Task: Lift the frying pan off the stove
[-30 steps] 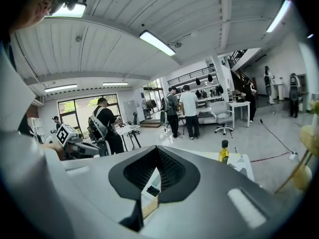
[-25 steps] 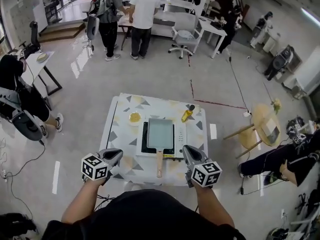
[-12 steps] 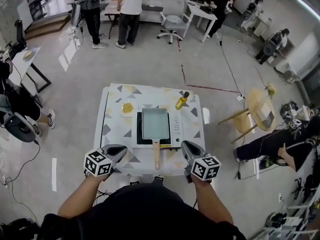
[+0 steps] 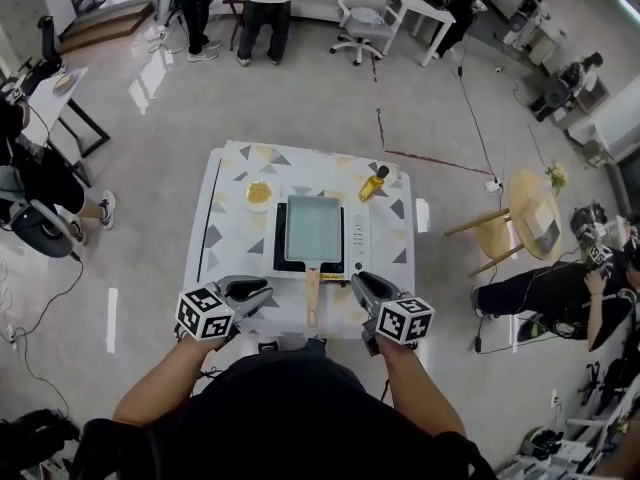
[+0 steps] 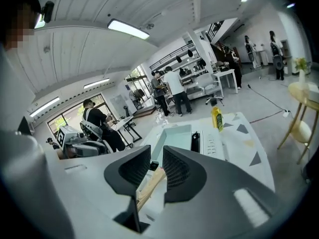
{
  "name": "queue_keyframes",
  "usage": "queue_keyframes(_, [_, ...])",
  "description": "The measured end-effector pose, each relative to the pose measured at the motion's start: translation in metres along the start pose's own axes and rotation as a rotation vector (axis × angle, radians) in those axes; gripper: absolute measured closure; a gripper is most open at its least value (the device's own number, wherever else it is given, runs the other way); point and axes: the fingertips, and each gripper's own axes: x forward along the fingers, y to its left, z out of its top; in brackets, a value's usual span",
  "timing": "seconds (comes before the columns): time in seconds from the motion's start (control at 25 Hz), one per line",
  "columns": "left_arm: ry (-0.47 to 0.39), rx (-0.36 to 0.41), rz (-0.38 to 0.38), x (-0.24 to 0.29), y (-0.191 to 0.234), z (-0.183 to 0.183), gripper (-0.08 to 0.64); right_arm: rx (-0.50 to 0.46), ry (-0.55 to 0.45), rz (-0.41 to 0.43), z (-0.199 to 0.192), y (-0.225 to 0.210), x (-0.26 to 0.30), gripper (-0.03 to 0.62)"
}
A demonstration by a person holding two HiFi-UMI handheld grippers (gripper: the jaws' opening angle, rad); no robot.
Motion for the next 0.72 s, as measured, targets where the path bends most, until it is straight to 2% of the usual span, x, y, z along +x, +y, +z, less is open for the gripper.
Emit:
queue_keyframes(0.24, [0.016, -0.044, 0.002, 0.019, 0.001, -0.011, 0.457, 0.027, 0.078, 0.042, -0.022, -0.011, 0.020, 0.455])
queue_keyframes(0.52, [0.049, -0.137, -0.050, 0.044, -0.003, -0.029, 0.419, 0.067, 0.145, 0.092, -0.043, -0.016, 0.040, 0.443])
queue_keyframes(0.72, [0.075, -0.233, -0.117, 0.061, -0.010, -0.046, 0.396, 0.093, 0.194, 0.128, -0.058, -0.018, 0.054, 0.434])
